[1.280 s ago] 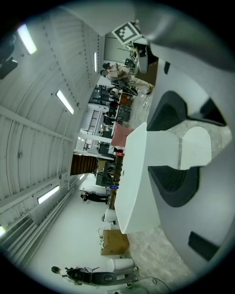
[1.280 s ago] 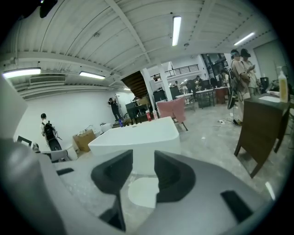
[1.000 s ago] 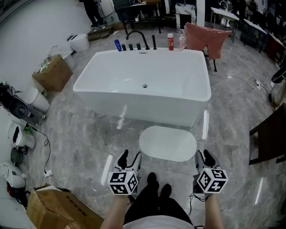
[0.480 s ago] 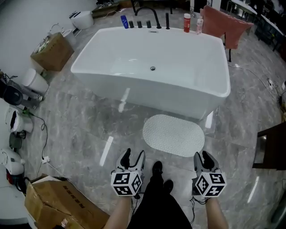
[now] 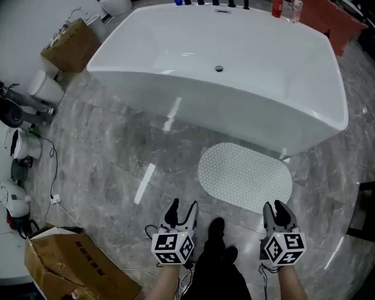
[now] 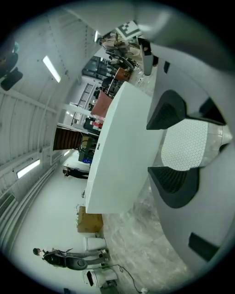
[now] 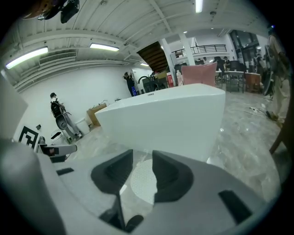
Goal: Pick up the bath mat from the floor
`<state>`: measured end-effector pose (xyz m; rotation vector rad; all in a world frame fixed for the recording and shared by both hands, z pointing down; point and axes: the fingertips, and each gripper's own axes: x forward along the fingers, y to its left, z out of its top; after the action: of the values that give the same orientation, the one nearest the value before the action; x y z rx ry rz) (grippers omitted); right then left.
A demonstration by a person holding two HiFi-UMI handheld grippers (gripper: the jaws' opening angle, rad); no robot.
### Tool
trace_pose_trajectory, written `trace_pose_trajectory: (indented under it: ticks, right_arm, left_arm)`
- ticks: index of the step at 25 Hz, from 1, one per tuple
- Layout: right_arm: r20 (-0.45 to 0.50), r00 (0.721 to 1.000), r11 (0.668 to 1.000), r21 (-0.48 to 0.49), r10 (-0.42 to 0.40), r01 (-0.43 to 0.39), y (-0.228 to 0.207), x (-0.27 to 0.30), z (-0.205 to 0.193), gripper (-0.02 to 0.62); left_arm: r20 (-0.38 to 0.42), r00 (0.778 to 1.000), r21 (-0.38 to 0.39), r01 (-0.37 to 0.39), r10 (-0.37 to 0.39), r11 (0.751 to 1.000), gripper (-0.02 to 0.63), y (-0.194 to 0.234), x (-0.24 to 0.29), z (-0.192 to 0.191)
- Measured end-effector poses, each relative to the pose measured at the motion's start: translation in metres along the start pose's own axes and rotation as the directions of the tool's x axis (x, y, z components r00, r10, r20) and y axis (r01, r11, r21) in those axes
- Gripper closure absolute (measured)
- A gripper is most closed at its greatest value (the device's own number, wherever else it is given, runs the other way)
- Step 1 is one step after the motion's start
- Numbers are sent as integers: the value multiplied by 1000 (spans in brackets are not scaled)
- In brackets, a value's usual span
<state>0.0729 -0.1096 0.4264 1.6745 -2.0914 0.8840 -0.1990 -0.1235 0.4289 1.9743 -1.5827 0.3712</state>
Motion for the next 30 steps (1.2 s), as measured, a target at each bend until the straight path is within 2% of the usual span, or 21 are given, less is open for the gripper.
trace_pose_trajectory:
  ticks: [10, 15, 23, 30]
  right_arm:
    - [17, 998, 998, -16, 54, -53, -27, 113, -84, 463]
    - [25, 997, 997, -24, 72, -71, -48, 162, -124, 463]
    - [47, 994, 992, -77, 99, -95, -71, 244, -188, 463]
    - [57, 990, 988, -96, 128, -122, -85, 296, -224, 463]
  left_arm:
    - [-20, 999, 1, -33, 33, 999, 351, 54, 90, -115]
    - [0, 999, -15, -44, 44, 999, 348, 76, 133, -164]
    - [20, 998, 14, -57, 57, 998, 347, 108, 192, -225]
    - [13, 999, 78, -51, 50, 996, 347, 127, 232, -268]
